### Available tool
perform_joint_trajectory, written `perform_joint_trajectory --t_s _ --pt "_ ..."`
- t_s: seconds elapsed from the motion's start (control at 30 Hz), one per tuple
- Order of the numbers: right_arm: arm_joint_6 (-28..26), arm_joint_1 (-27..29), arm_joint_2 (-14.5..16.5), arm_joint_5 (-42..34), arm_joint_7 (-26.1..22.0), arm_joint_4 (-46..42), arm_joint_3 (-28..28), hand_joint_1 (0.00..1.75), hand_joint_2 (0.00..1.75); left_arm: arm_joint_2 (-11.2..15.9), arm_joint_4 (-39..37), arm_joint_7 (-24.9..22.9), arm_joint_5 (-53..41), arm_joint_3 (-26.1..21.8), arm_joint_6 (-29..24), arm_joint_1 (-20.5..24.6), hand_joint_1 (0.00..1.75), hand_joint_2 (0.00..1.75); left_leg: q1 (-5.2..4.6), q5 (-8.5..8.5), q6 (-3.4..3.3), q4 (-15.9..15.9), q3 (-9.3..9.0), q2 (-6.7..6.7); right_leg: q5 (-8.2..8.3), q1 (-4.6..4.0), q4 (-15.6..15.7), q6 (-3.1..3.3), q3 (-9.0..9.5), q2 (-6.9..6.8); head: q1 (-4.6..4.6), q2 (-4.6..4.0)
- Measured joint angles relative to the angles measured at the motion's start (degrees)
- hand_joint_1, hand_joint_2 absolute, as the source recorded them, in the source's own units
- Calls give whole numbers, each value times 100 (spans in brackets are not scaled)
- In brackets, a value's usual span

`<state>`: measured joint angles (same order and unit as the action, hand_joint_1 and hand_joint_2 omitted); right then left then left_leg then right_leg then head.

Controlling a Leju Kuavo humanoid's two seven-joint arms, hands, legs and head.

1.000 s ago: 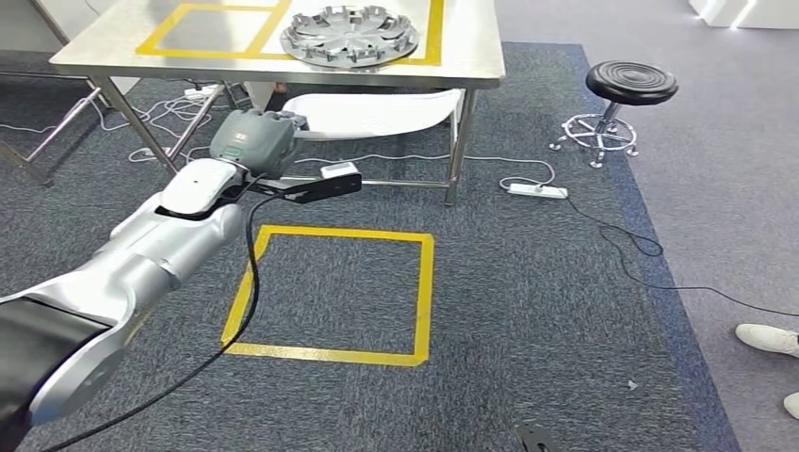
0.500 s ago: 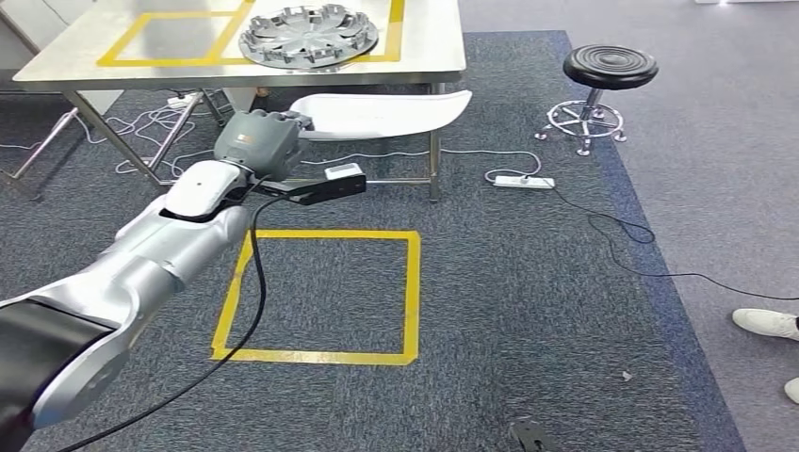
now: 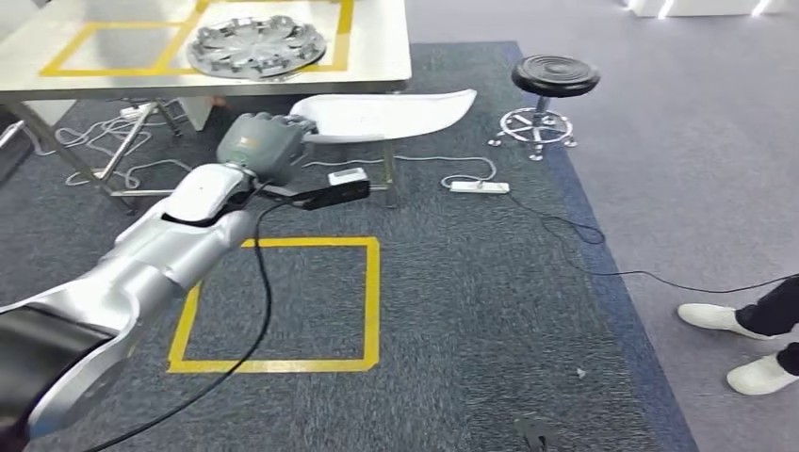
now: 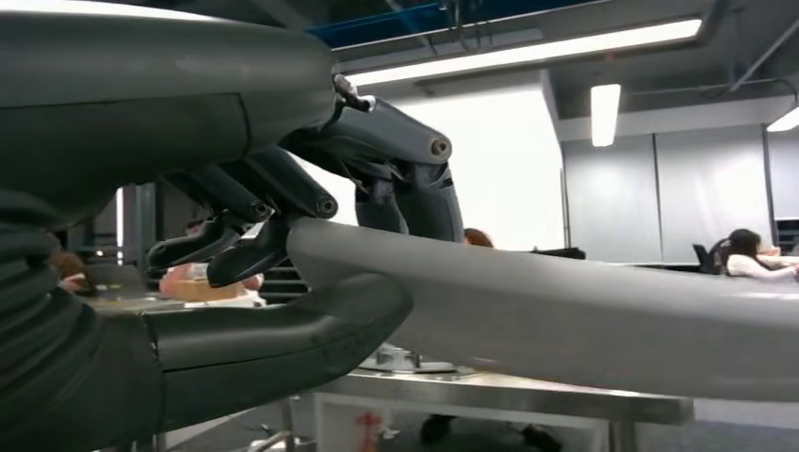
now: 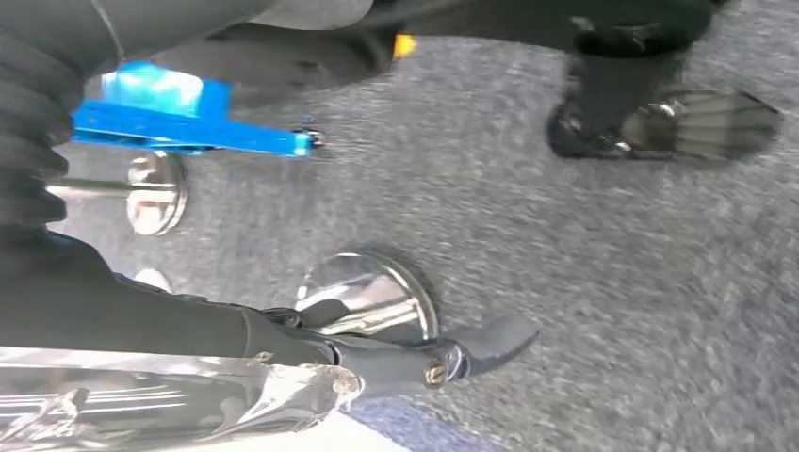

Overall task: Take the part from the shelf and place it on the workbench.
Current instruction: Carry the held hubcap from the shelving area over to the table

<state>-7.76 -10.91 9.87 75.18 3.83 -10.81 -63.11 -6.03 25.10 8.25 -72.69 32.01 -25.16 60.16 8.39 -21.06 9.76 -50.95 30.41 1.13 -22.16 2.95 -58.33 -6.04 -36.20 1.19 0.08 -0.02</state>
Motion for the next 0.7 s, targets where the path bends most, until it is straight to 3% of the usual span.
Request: perform_joint_trajectory --t_s 0.03,0.07,0.1,0.13,0.17,0.23,0.27,0.5,0.7 --pt "1 -1 -9 -5 -3 -7 0 0 175 1 -1 -2 2 8 1 11 175 175 -22 29 -8 15 -9 2 26 27 26 68 -2 2 20 0" --pt "3 4 -5 -11 -10 -9 -1 0 175 10 -1 -4 3 12 1 21 175 175 -47 45 -83 31 -7 0 55 54 62 98 4 -5 -5 0" --pt "5 9 0 -21 -19 -10 -1 0 175 21 -2 -6 4 16 1 25 175 175 -68 57 -154 33 3 -3 76 79 95 99 12 -14 -27 0" --pt "7 10 1 -34 -31 -10 -1 0 175 28 -3 -8 6 18 1 30 175 175 -86 82 -183 47 11 -5 80 81 105 94 10 -18 -58 0" --pt "7 10 3 -50 -44 -10 -1 0 175 33 -3 -9 7 20 1 31 175 175 -89 79 -144 56 19 -5 82 77 111 92 8 -24 -77 0" --pt "4 5 3 -78 -71 -11 -1 0 175 41 -3 -10 9 22 2 27 175 175 -100 70 -4 58 33 -6 85 81 117 81 8 -36 -84 0" --pt "3 3 3 -83 -80 -13 -1 0 175 41 -3 -10 10 23 2 25 175 175 -111 67 17 48 48 -6 91 90 128 69 10 -43 -83 0" --pt "4 5 3 -86 -96 -14 -1 0 175 96 -3 -10 13 25 3 17 175 175 -196 91 -90 -14 171 -20 190 169 281 -59 28 -77 -85 0" --pt "4 8 3 -86 -119 -14 -1 0 175 124 -3 -12 49 22 -11 11 175 175 -232 62 -153 -99 236 -20 224 204 323 -103 32 -78 -83 0"
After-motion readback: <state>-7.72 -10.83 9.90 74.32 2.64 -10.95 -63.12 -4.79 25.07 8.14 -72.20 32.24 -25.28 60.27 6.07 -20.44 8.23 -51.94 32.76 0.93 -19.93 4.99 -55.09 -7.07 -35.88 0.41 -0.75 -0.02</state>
